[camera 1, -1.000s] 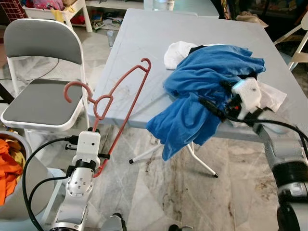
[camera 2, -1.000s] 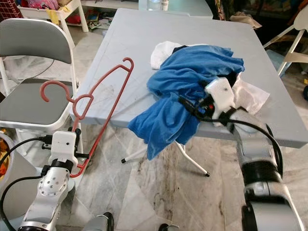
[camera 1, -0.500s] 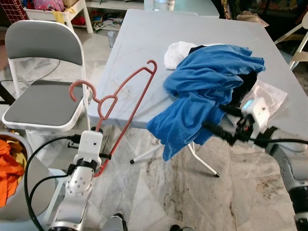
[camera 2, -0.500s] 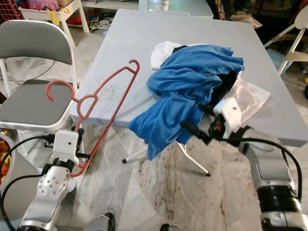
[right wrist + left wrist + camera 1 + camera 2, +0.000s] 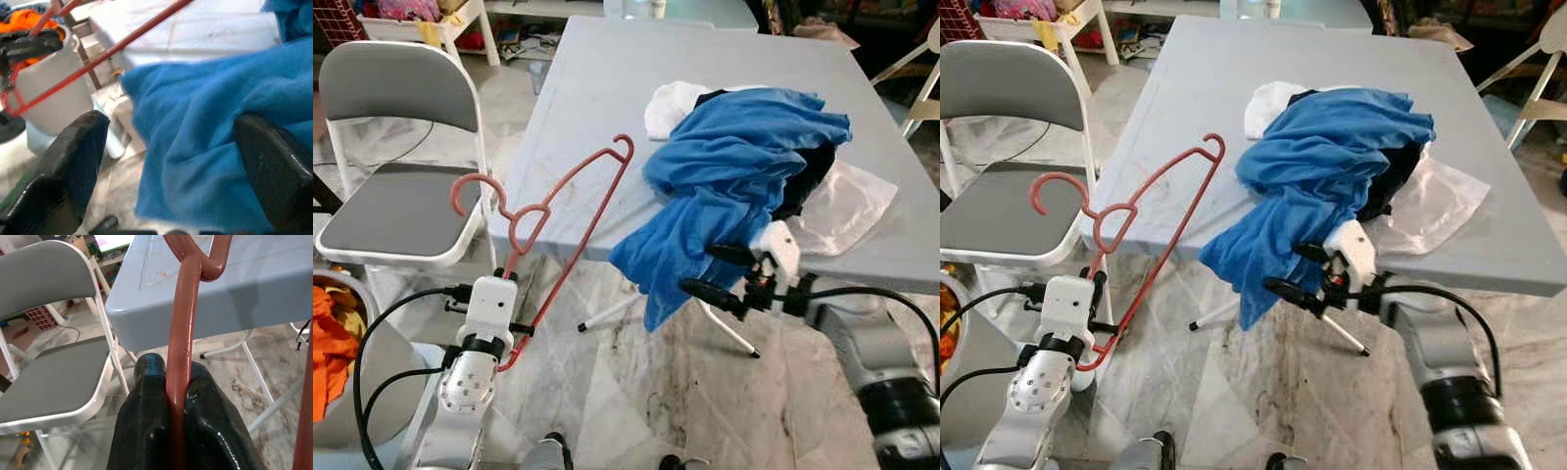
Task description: Hang hanger
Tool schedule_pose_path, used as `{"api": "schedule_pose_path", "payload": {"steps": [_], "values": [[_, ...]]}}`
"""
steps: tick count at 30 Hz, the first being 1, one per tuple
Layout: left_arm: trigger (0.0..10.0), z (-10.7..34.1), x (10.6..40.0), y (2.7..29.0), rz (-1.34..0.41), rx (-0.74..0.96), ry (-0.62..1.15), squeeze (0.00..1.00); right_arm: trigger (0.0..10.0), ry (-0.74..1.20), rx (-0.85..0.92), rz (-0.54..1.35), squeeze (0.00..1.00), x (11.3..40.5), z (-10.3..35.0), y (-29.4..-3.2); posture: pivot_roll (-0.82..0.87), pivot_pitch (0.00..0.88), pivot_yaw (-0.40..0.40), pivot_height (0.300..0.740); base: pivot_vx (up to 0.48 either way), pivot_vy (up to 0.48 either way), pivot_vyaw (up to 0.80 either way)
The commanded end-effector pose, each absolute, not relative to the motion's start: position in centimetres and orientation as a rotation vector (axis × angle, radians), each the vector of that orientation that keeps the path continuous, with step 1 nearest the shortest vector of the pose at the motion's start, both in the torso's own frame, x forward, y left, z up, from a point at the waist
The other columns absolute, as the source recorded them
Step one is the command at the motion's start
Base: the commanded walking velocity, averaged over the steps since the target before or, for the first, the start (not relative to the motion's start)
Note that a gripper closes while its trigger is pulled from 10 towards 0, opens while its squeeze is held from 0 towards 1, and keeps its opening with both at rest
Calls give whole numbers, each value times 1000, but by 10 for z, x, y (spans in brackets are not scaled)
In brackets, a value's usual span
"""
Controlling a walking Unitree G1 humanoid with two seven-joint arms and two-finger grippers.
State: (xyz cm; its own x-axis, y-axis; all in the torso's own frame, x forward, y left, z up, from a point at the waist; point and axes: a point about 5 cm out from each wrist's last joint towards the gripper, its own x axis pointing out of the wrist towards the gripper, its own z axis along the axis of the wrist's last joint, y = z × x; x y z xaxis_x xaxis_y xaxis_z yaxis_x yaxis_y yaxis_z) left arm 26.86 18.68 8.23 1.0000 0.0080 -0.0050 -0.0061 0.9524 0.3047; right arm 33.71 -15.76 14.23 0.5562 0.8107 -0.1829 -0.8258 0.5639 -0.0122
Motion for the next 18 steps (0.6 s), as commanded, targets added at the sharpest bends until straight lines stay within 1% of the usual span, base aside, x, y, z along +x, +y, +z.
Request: {"api": "schedule_pose_path", "payload": {"steps": [1, 4, 5, 6, 8, 9, 10, 11, 12, 13, 14, 16, 18], "values": [[10000, 81, 265, 189, 12, 304, 21, 0, 10000, 195, -122, 946, 1000, 341, 136, -154, 197, 213, -34, 740, 0, 0, 0], [10000, 82, 264, 190, 16, 306, 11, 0, 10000, 209, -107, 903, 1000, 351, 135, -147, 203, 214, -38, 740, 0, 0, 0], [10000, 83, 263, 190, 21, 307, 11, 0, 10000, 236, -127, 858, 596, 358, 134, -142, 210, 214, -43, 740, 0, 0, 0], [10000, 83, 263, 190, 23, 307, 12, 0, 10000, 246, -134, 842, 596, 361, 133, -141, 210, 214, -43, 740, 0, 0, 0], [10000, 82, 262, 190, 26, 306, 13, 0, 10000, 263, -152, 800, 522, 366, 133, -139, 214, 213, -46, 740, 0, 0, 0], [10000, 82, 262, 190, 26, 306, 13, 0, 10000, 263, -152, 800, 522, 366, 133, -139, 214, 213, -46, 740, 0, 0, 0], [10000, 82, 262, 190, 28, 306, 14, 0, 10000, 276, -168, 771, 384, 369, 132, -139, 216, 214, -46, 740, 0, 0, 0], [10000, 82, 262, 190, 30, 305, 15, 0, 10000, 293, -192, 725, 71, 373, 131, -140, 219, 212, -49, 740, 0, 0, 0], [10000, 82, 261, 190, 32, 305, 15, 0, 10000, 306, -214, 677, 16, 376, 131, -142, 219, 212, -49, 740, 0, 0, 0], [10000, 82, 261, 190, 32, 305, 15, 0, 10000, 306, -214, 677, 16, 376, 131, -142, 219, 212, -49, 740, 0, 0, 0], [10000, 82, 261, 190, 32, 304, 15, 0, 10000, 313, -232, 635, 0, 379, 131, -143, 219, 212, -49, 740, 0, 0, 0], [10000, 82, 261, 190, 36, 303, 16, 0, 10000, 297, -287, 518, 0, 387, 136, -148, 224, 214, -51, 740, 0, 0, 0], [10000, 83, 260, 190, 37, 302, 16, 0, 10000, 266, -301, 438, 0, 392, 143, -152, 225, 216, -49, 740, 0, 0, 0]]}}
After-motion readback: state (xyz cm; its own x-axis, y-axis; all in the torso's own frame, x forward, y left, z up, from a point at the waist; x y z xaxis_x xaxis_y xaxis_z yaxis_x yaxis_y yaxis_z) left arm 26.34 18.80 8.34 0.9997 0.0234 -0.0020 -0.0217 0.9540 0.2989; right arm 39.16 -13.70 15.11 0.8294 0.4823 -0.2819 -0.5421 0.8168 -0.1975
